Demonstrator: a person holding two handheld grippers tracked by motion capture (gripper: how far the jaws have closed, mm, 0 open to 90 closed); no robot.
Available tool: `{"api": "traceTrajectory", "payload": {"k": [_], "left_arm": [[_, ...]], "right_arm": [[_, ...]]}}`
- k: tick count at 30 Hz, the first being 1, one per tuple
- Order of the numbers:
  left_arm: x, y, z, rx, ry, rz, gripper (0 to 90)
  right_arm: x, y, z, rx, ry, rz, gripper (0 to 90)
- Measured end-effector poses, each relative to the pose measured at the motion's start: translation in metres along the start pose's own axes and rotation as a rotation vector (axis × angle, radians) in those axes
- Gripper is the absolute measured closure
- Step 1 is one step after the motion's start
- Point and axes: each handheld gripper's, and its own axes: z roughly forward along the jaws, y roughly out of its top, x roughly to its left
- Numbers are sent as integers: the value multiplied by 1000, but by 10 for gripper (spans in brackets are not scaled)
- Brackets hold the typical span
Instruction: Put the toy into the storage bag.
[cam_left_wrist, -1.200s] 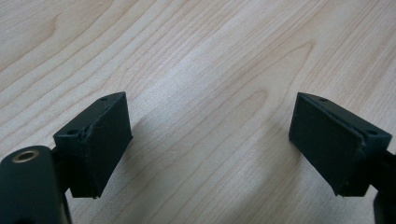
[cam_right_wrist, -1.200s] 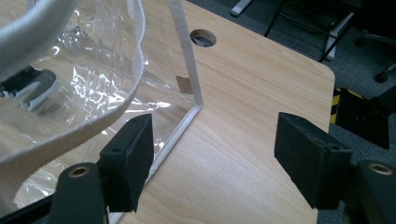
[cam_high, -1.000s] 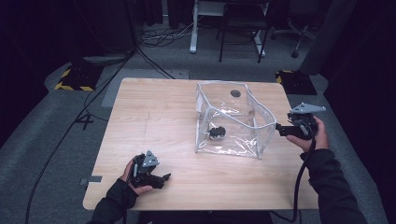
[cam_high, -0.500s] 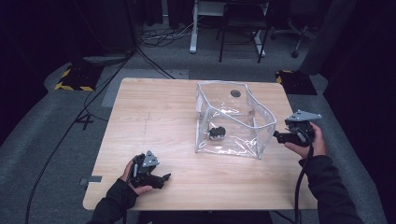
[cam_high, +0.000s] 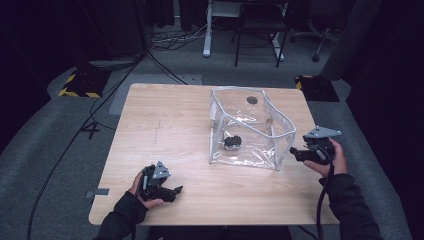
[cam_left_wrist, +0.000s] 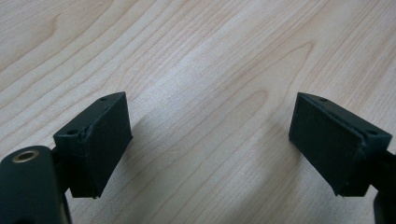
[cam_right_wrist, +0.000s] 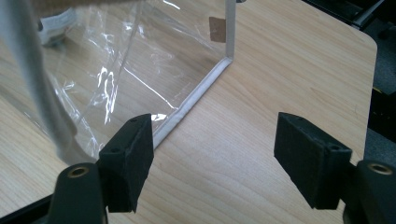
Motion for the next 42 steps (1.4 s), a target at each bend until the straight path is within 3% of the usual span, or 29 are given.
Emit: {"api": "traceTrajectory", "payload": {"k": [32, 42], "left_arm": [[0, 0, 0, 0, 0, 0, 133], [0, 0, 0, 0, 0, 0, 132]], "right_arm": [[19, -47, 7, 42, 35, -36, 267], [22, -60, 6, 47, 44, -23, 249]]}}
